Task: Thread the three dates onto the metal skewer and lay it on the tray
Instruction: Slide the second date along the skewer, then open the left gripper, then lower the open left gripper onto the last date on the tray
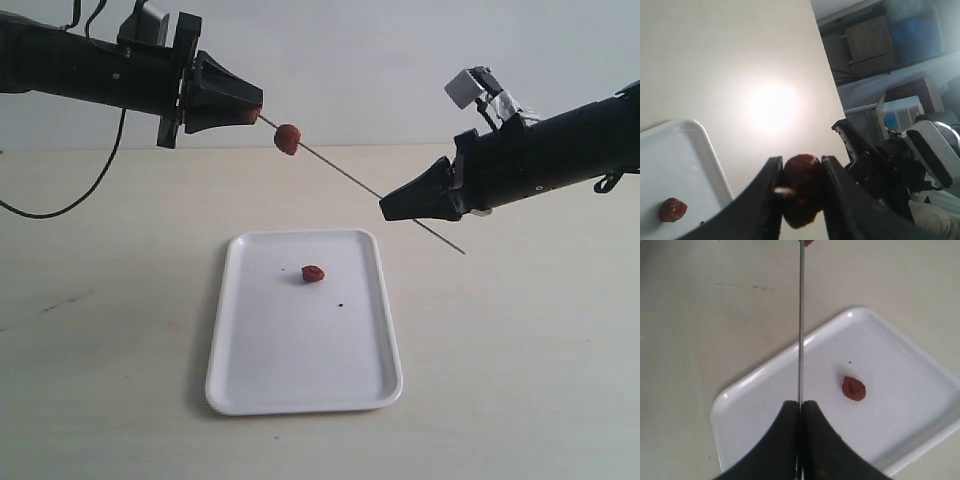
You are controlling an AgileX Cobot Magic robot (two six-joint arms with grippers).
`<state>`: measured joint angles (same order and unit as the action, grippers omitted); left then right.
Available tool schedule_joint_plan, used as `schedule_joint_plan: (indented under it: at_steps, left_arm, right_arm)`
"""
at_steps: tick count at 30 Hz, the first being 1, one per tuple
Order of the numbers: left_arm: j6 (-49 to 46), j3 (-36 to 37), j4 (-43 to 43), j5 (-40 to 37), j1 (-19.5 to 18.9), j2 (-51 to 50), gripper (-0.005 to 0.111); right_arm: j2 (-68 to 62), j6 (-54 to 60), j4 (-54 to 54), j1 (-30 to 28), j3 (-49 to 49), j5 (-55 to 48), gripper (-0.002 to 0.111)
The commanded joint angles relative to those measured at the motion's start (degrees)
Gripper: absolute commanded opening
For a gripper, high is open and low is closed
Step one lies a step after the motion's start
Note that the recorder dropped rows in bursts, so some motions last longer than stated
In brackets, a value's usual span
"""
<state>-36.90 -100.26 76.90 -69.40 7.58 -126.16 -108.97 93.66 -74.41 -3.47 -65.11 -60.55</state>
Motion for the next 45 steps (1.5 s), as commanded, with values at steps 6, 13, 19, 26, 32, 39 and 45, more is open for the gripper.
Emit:
schedule_joint_plan:
  at_steps: [6,13,19,26,32,39,45]
  left_arm:
    - [-1.8,0.1,0.8,-0.6,2.6,0.7,0.027]
    - [-2.0,0.1,1.5,-0.6,2.9,0.7,0.051]
    - [-3.5,0.1,-0.3,-0.6,2.8,0.7,0.054]
    - [-3.5,0.1,-20.8,1.7,5.8,0.7,0.054]
    - [-0.8,0.1,-36.4,9.0,14.4,0.7,0.054]
    - [16.5,0.1,-65.9,17.6,26.1,0.1,0.054]
    - [23.2,0.1,-70.2,22.7,29.1,-2.0,0.054]
  right_arm:
    - [0.1,1.1,-4.1,-0.2,0.2,-1.2,0.000]
    - [0.1,1.2,-2.7,-0.2,0.2,1.1,0.000]
    - [0.2,-5.1,-1.6,-0.3,0.2,12.0,0.000]
    - [3.3,-17.4,5.9,-0.3,0.2,21.2,0.000]
    - [5.1,-21.7,12.8,-0.3,0.2,24.2,0.000]
    - [6.5,-31.6,21.7,-0.3,0.2,28.0,0.000]
    - [6.5,-31.8,21.7,-0.3,0.2,27.1,0.000]
